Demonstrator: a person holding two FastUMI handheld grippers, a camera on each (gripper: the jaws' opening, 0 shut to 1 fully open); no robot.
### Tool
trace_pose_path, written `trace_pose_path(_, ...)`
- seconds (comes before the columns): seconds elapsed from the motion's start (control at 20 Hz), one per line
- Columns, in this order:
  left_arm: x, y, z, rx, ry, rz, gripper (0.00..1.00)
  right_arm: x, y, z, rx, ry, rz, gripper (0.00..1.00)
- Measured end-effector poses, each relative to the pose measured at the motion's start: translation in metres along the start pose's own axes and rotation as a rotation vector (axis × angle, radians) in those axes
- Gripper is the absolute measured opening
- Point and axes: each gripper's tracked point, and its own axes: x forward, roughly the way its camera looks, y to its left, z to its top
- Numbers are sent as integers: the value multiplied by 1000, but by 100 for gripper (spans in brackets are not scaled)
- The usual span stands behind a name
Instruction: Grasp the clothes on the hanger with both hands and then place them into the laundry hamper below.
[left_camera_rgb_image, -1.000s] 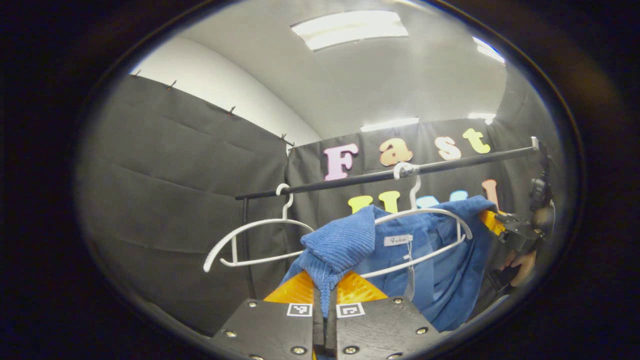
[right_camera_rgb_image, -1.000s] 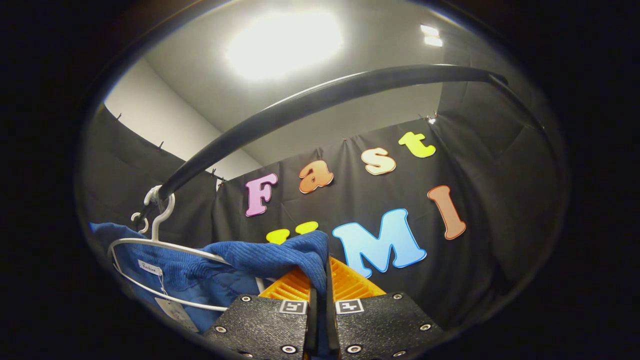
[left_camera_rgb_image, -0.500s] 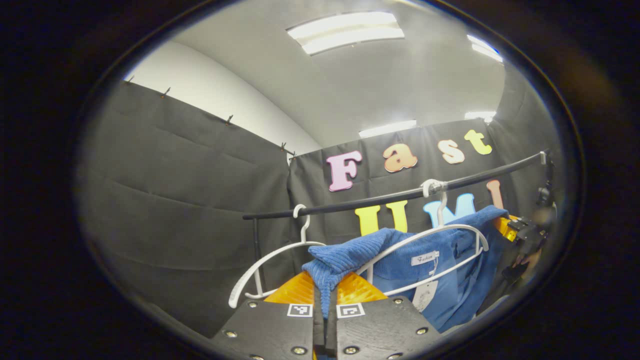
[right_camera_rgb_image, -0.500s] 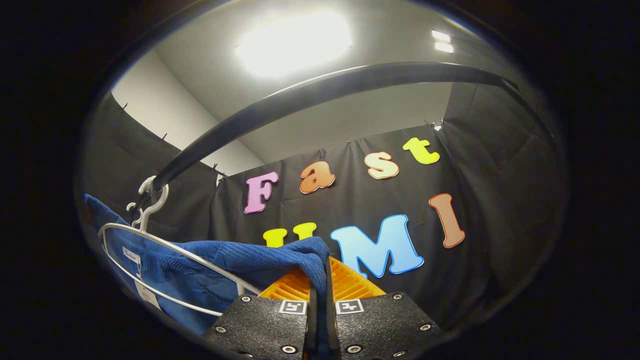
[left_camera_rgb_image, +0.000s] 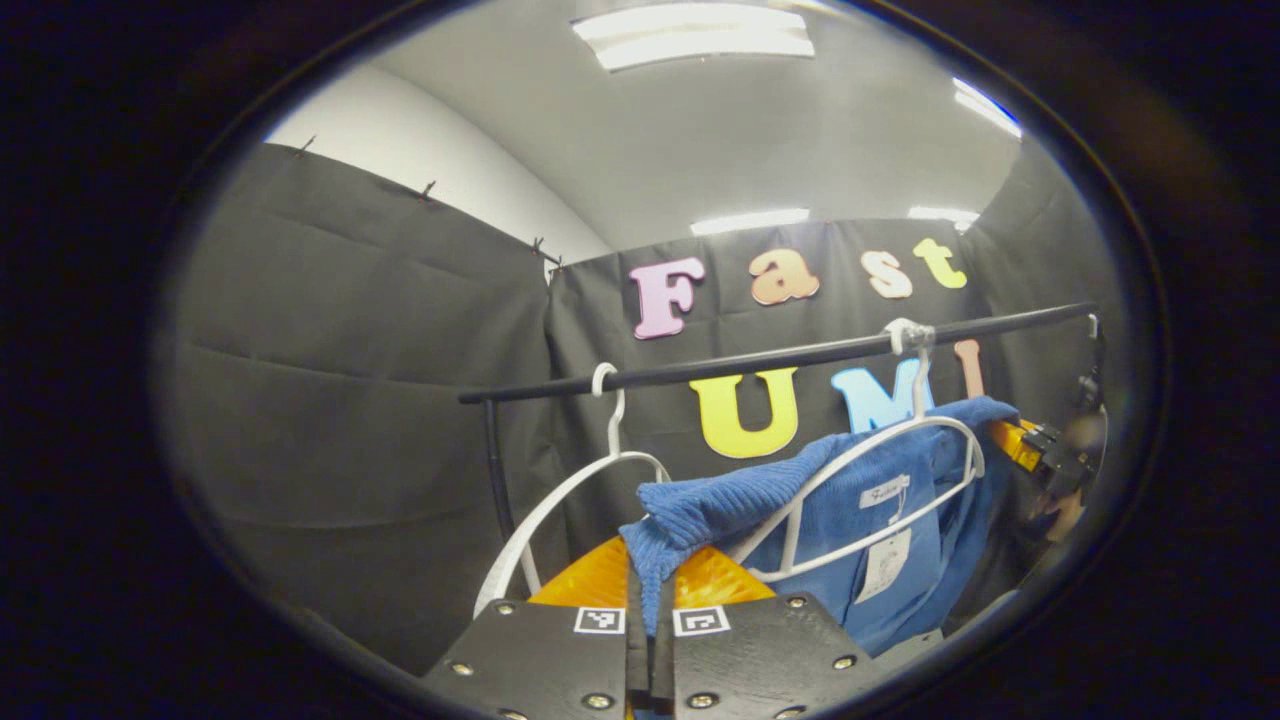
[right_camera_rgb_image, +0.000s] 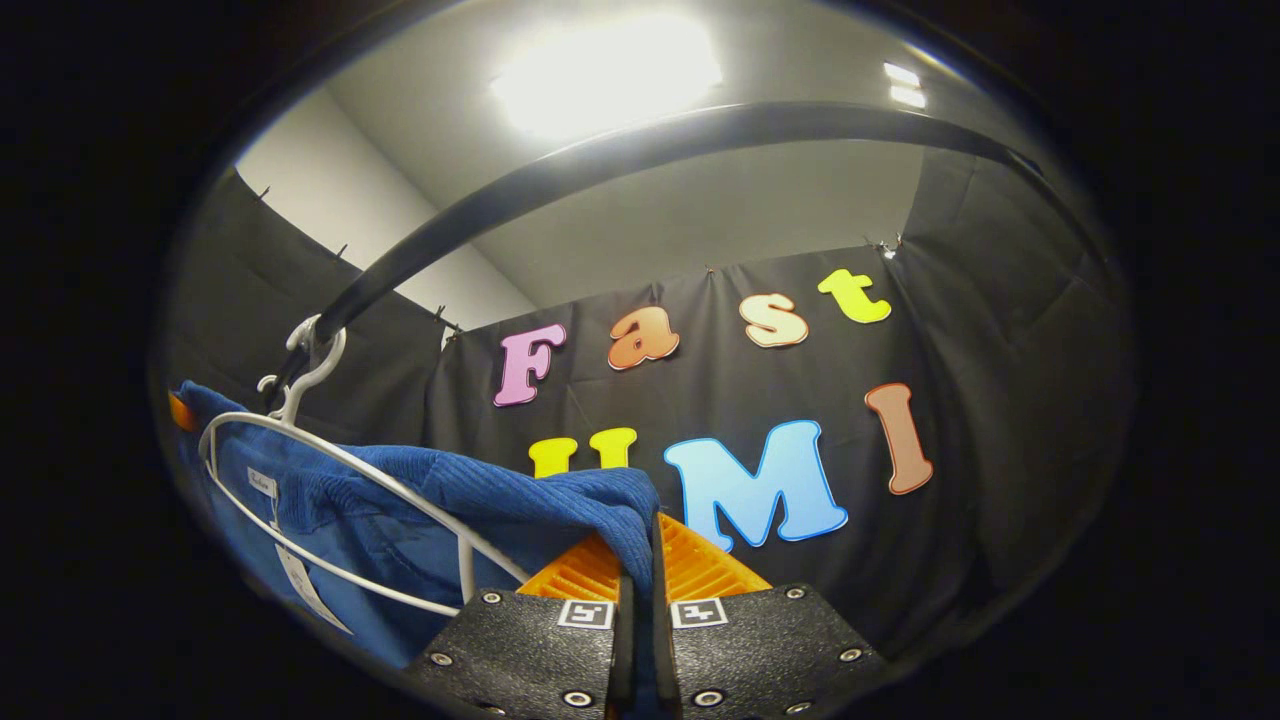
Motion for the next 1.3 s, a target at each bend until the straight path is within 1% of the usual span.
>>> trace_pose_path(0.05, 1, 1, -3, 0, 9, -10, 0, -2, 0, -1, -2, 5, -3, 6)
trace_pose_path(0.1, 4, 0, -5, -2, 13, -19, 9, -2, -1, -1, -2, 10, -8, 7)
trace_pose_path(0.2, 8, 5, -11, 19, 27, -28, 9, 0, -5, -6, 5, 25, -15, 7)
trace_pose_path(0.25, 13, 6, -11, 36, 34, -32, 2, 2, -7, -10, 8, 33, -17, 7)
trace_pose_path(0.35, 36, 6, -3, 21, 36, -39, 2, 7, -8, -11, -5, 30, -14, 7)
trace_pose_path(0.4, 48, 6, -5, 2, 48, -42, 10, 10, -8, -12, -20, 29, -12, 7)
trace_pose_path(0.45, 58, 9, -11, -13, 60, -46, 2, 11, -7, -14, -32, 29, -11, 7)
trace_pose_path(0.5, 61, 9, -16, -22, 69, -49, 10, 13, -6, -18, -39, 33, -11, 7)
trace_pose_path(0.55, 59, 9, -22, -28, 73, -51, 3, 14, -7, -23, -45, 43, -15, 7)
trace_pose_path(0.75, 59, -2, -52, -49, 108, -79, 2, 10, -15, -52, -44, 120, -38, 7)
trace_pose_path(0.9, 54, -4, -70, -77, 138, -86, 2, 4, -16, -61, -55, 139, -45, 7)
trace_pose_path(1.1, 53, -1, -84, -120, 147, -85, 2, 1, -12, -75, -83, 163, -32, 7)
trace_pose_path(1.3, 52, -9, -108, -103, 184, -93, 2, 2, -19, -110, -72, 253, -47, 7)
